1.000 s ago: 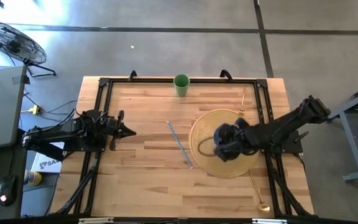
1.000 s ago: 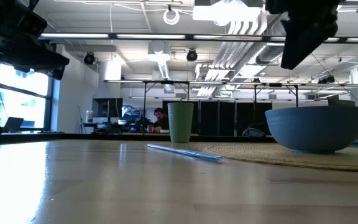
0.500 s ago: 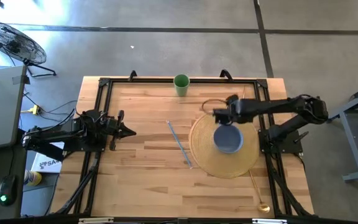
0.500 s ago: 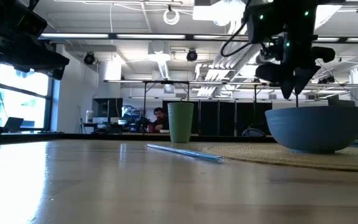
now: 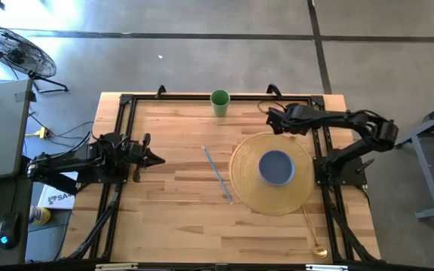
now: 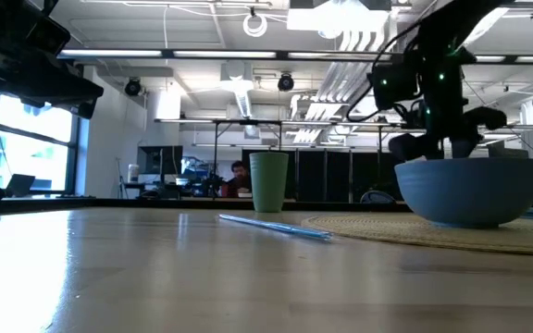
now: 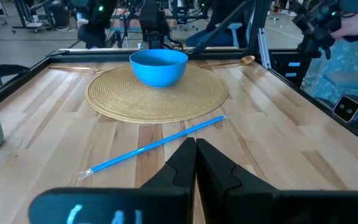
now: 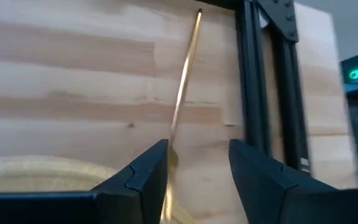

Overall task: Pick & Place Utensil
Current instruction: Put the gold fork into the blue bowl on the brown mat

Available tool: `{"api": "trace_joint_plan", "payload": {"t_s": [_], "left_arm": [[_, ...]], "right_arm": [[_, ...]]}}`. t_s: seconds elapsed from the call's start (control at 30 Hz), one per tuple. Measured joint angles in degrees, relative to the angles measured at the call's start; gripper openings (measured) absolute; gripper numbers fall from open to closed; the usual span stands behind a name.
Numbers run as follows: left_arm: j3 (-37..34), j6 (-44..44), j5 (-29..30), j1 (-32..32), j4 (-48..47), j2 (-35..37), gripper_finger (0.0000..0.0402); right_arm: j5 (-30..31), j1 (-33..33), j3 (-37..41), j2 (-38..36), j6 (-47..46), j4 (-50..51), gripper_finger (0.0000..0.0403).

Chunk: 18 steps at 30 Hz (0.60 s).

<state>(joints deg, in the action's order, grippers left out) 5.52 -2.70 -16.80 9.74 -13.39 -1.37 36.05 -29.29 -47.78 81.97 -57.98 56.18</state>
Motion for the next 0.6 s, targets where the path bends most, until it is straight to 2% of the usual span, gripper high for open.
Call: {"api": "trace_joint_plan", "payload": {"t_s": [0.6], "left_arm": [[-0.01, 0.00, -0.02, 0.00, 0.00, 0.02, 0.0010]], "right_arm": [[0.14, -6.78, 16.86, 0.02, -3.07, -31.40, 0.0162]]}}
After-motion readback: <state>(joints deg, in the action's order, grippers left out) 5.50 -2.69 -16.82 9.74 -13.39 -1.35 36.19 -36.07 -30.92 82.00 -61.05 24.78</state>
